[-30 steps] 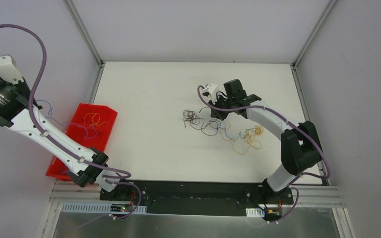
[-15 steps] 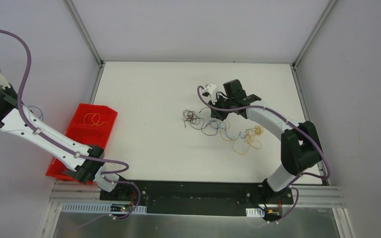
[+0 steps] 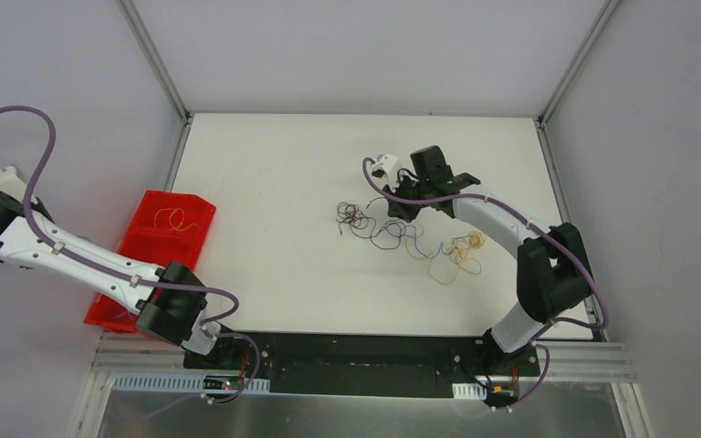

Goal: Untangle the cables

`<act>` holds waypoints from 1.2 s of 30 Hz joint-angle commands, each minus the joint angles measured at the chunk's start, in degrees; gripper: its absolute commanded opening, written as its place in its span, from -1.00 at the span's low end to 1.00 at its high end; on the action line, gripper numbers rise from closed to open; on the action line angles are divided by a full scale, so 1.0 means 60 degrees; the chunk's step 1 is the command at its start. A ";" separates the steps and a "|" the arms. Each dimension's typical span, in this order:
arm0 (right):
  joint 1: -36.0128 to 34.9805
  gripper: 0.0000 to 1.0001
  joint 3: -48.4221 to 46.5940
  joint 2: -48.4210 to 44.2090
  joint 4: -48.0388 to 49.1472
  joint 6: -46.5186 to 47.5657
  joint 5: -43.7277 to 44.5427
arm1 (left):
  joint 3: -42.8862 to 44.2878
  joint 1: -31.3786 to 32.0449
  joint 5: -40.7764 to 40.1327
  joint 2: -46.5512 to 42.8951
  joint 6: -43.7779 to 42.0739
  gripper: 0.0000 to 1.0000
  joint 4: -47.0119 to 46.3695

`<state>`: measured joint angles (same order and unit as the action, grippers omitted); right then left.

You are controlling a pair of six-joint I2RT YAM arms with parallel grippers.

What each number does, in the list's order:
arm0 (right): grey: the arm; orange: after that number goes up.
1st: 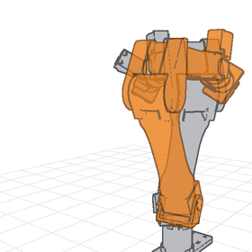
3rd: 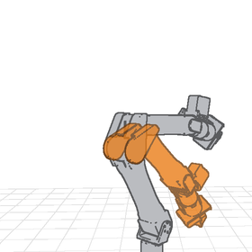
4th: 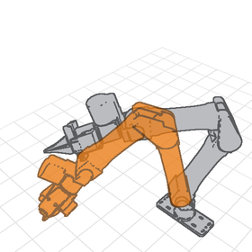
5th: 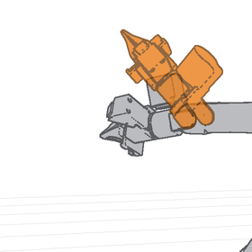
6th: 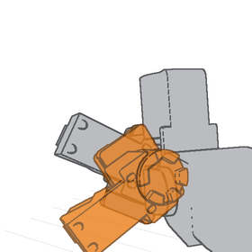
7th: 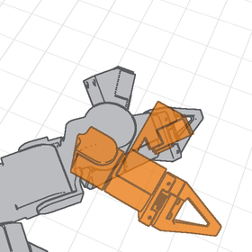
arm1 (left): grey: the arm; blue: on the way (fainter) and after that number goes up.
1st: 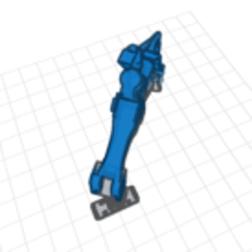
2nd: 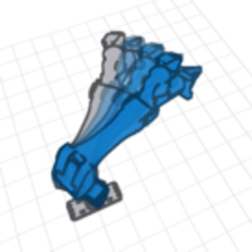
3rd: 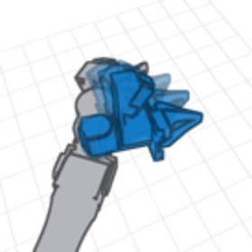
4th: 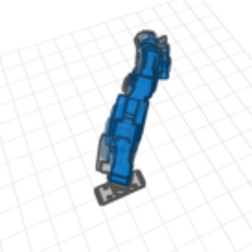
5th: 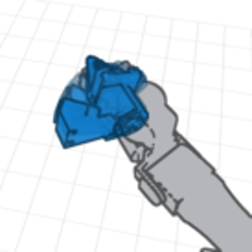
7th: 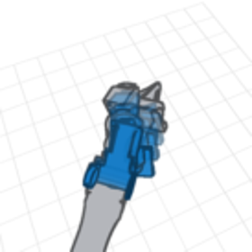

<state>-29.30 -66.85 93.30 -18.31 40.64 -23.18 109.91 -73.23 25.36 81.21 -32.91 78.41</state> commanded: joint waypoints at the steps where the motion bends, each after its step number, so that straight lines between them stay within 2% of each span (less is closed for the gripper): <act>1: -0.0050 -1.00 -0.0293 -0.0111 -0.0070 -0.0079 0.0024 | -0.1364 -0.0099 0.0395 -0.1107 -0.1015 -1.00 -0.0703; 5: -0.0051 -1.00 -0.0133 -0.0164 -0.0054 -0.0069 0.0041 | -0.2916 -0.0099 0.0257 -0.1582 -0.1468 -1.00 -0.0833; 11: -0.0052 -1.00 -0.0159 -0.0168 -0.0175 -0.0062 0.0036 | -0.4946 -0.0071 0.0185 -0.1720 -0.1576 -1.00 -0.1929; 18: -0.0051 -1.00 -0.0099 -0.0165 -0.0249 -0.0134 0.0027 | -0.7231 -0.0023 -0.0106 -0.1790 -0.1766 -1.00 -0.4484; 24: -0.0046 -1.00 0.0059 -0.0249 -0.0260 -0.0229 0.0067 | -0.8532 0.0091 -0.0546 -0.1466 -0.2434 -1.00 -0.6084; 31: -0.0049 -1.00 0.0114 -0.0282 -0.0358 -0.0278 0.0128 | -0.8933 0.0133 -0.0883 -0.0981 -0.3188 -1.00 -0.6441; 32: -0.0051 -1.00 0.0081 -0.0241 -0.0400 -0.0304 0.0097 | -0.8980 0.0138 -0.0845 -0.1075 -0.3279 -0.88 -0.6384; 33: -0.0044 -1.00 -0.0002 -0.0178 -0.0480 -0.0362 0.0062 | -0.9012 0.0135 -0.0730 -0.1242 -0.3366 -0.68 -0.6264; 34: -0.0045 -1.00 -0.0119 -0.0102 -0.0649 -0.0485 -0.0007 | -0.9014 0.0148 -0.0549 -0.1473 -0.3470 -0.38 -0.6095; 36: -0.0041 -0.94 -0.0497 0.0105 -0.0882 -0.0801 -0.0194 | -0.8953 0.0272 -0.0199 -0.2012 -0.3547 0.04 -0.5626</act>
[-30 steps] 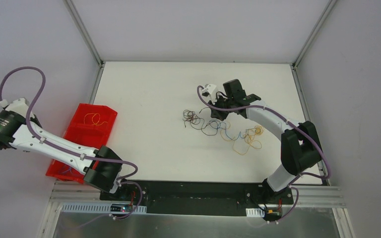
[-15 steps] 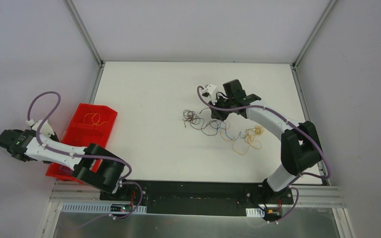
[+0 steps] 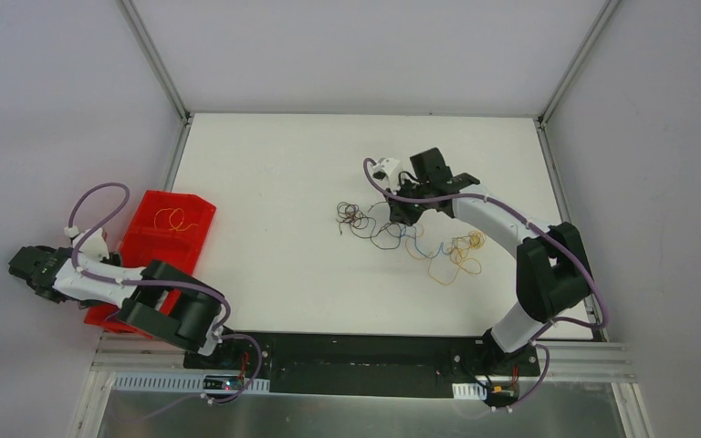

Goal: Untangle the cables

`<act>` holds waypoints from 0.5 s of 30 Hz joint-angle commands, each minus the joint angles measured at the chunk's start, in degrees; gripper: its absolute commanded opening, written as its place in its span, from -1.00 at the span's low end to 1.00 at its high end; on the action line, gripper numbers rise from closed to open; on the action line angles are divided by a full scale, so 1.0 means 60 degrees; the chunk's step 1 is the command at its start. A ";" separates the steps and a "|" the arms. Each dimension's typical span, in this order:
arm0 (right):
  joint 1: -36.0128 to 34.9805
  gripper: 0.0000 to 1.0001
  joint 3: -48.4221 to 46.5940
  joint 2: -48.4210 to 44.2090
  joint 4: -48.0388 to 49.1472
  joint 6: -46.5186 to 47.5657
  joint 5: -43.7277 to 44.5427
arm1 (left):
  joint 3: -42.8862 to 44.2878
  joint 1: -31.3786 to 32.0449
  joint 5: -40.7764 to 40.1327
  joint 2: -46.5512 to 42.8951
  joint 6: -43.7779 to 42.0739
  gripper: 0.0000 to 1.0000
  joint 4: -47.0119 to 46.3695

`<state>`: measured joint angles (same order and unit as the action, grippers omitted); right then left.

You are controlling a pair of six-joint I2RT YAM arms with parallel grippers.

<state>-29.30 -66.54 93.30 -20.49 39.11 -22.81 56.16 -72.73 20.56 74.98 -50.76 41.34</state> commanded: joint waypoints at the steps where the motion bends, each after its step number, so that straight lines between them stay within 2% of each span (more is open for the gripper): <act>1: -0.0055 -0.79 -0.0805 0.0250 -0.0704 -0.0713 -0.0403 | 0.0078 0.0315 0.0760 -0.1242 -0.0571 0.28 0.0804; 3: -0.0115 -0.47 -0.1422 0.0532 -0.1311 -0.0980 -0.0720 | 0.0265 0.0871 0.0943 -0.1767 -0.0442 0.52 0.1209; 6: -0.0099 0.00 -0.2336 0.0857 -0.2102 -0.1485 -0.1041 | 0.0593 0.1954 0.0839 -0.2300 0.0197 0.67 0.1629; 8: 0.0117 0.24 -0.2787 0.0931 -0.2643 -0.1688 -0.1124 | 0.0924 0.2790 0.0696 -0.2404 0.0766 0.76 0.1943; 11: 0.0661 0.44 -0.3227 0.0793 -0.3620 -0.1739 -0.1061 | 0.1565 0.3969 0.0869 -0.2418 0.1668 0.87 0.2480; 15: 0.1677 0.48 -0.3171 0.0398 -0.4868 -0.1613 -0.0574 | 0.2093 0.5679 0.1391 -0.2440 0.2904 0.98 0.2836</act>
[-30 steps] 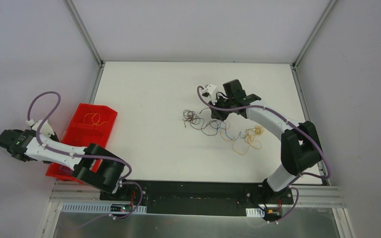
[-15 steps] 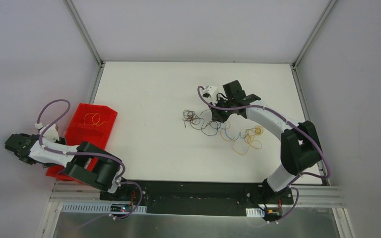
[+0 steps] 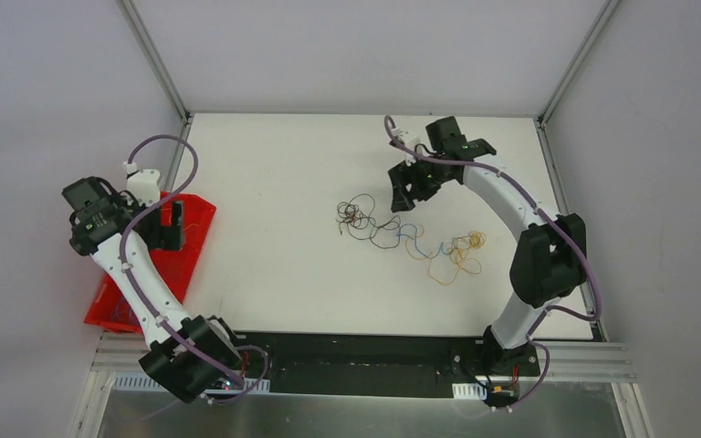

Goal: Untangle the cables

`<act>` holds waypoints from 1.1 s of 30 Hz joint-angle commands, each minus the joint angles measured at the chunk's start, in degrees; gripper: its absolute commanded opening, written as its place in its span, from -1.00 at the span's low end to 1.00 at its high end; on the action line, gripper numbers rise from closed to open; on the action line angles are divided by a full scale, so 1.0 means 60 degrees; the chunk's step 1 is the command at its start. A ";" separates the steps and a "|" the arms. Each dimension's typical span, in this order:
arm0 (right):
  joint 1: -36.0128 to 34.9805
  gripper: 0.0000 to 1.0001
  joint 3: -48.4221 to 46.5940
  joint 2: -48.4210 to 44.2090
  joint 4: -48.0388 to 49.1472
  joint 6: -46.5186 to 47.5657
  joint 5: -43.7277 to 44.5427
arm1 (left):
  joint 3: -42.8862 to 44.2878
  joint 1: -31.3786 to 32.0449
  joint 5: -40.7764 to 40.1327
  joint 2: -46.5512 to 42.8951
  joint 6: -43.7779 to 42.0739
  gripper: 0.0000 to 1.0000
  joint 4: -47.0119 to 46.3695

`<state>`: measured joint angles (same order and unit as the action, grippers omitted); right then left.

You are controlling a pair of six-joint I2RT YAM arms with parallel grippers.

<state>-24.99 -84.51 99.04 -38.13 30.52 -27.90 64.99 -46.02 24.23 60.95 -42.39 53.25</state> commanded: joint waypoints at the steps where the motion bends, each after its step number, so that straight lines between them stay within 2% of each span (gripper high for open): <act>1: 0.1273 0.48 -0.0035 -0.0682 -0.2085 -0.0160 0.0547 | 0.0660 0.1740 0.0832 -0.0064 0.1863 0.98 0.0858; 7: 0.2589 0.35 0.0884 -0.1170 -0.2721 0.0652 0.1480 | 0.0651 0.4468 0.0680 0.0403 0.3371 0.98 0.0680; 13: 0.2415 0.30 0.1316 -0.0907 -0.1926 0.0379 0.0892 | 0.0419 0.6159 0.0565 0.0821 0.4227 0.96 0.0189; 20: 0.1465 0.14 0.1129 0.0201 -0.0383 0.0631 0.0725 | 0.0504 0.6606 0.0809 0.1033 0.4991 0.94 -0.0031; 30: 0.0219 0.11 0.1275 0.1047 0.0595 0.2902 0.0936 | 0.0477 0.6674 0.0705 0.0945 0.5152 0.95 0.0030; 33: -0.0049 0.03 0.1322 0.1355 0.0455 0.3585 0.1140 | 0.0554 0.6674 0.0632 0.0946 0.5120 0.95 0.0119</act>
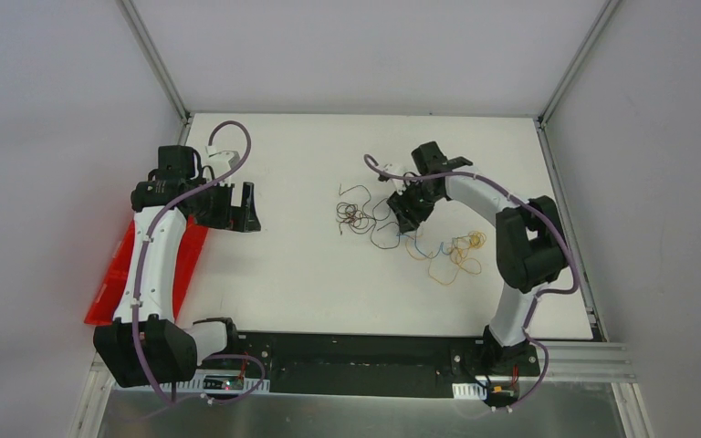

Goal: Untangle the cables

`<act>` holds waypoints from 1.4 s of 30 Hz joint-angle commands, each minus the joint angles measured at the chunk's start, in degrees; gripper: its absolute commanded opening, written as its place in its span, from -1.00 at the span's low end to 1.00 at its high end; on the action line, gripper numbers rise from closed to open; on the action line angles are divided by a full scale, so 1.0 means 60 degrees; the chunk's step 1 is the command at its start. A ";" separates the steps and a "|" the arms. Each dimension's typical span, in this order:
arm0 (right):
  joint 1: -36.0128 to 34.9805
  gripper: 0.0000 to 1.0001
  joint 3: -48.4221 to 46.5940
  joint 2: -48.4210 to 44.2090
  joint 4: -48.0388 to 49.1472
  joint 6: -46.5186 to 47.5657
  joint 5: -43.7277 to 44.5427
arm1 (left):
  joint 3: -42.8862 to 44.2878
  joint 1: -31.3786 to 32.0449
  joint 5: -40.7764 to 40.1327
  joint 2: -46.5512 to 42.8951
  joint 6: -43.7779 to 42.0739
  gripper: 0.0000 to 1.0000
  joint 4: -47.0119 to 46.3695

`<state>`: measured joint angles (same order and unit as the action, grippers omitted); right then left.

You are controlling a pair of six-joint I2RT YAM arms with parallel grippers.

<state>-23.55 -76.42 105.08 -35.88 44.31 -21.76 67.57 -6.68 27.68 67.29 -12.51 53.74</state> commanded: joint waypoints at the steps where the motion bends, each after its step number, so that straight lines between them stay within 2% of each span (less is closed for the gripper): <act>1: -0.0348 -0.07 0.0029 0.0405 0.0051 0.1513 0.0179 | 0.0166 0.0119 0.0015 -0.0111 0.0116 0.95 0.0057; 5: -0.0427 -0.57 0.0126 0.0358 -0.0190 0.1977 0.0176 | 0.0284 0.0127 -0.0091 -0.0095 0.0020 0.95 0.0132; 7: -0.0432 -0.96 0.0046 0.0057 -0.0454 0.2047 0.0050 | 0.0366 0.0124 -0.0075 -0.0099 -0.0028 0.94 0.0162; 8: -0.0437 -1.00 -0.0068 -0.0190 -0.0669 0.1969 -0.0036 | 0.0459 0.0118 -0.0053 -0.0122 -0.0054 0.94 0.0180; 13: -0.0198 -1.00 -0.1410 -0.2044 -0.1710 0.0832 -0.1119 | 0.0978 0.0131 0.0170 -0.0213 -0.0168 0.96 0.0189; 18: 0.0172 -1.00 -0.3413 -0.3132 -0.1808 -0.1171 -0.1970 | 0.2061 0.0135 0.0933 -0.0108 -0.0169 0.98 0.0132; 23: 0.0515 -1.00 -0.5411 -0.3402 -0.0342 -0.3294 -0.1763 | 0.3380 0.0175 0.1816 0.0163 -0.0102 0.98 -0.0110; 26: 0.0608 -1.00 -0.6806 -0.3104 -0.0782 -0.3553 -0.1874 | 0.4026 0.0245 0.2511 0.0369 -0.0048 0.98 -0.0243; 29: 0.0602 -1.00 -0.7460 -0.2796 -0.1404 -0.3717 -0.1923 | 0.4398 0.0563 0.3054 0.0513 0.0291 0.98 -0.0623; 31: 0.0608 -1.00 -0.7202 -0.2964 -0.0938 -0.4315 -0.2072 | 0.4349 0.0985 0.3401 0.0509 0.0635 0.98 -0.1212; 36: 0.0481 -1.00 -0.7022 -0.3285 0.1066 -0.6163 -0.2382 | 0.3754 0.3090 0.3306 0.0529 0.1310 0.97 -0.3205; 42: 0.0056 -1.00 -0.6928 -0.3162 0.1744 -0.7299 -0.2768 | 0.4133 0.5639 0.2327 0.1761 0.1626 0.75 -0.4700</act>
<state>-21.39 -117.40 86.70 -32.29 8.05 -35.14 90.52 20.32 44.38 73.25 -5.37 34.94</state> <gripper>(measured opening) 0.010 0.912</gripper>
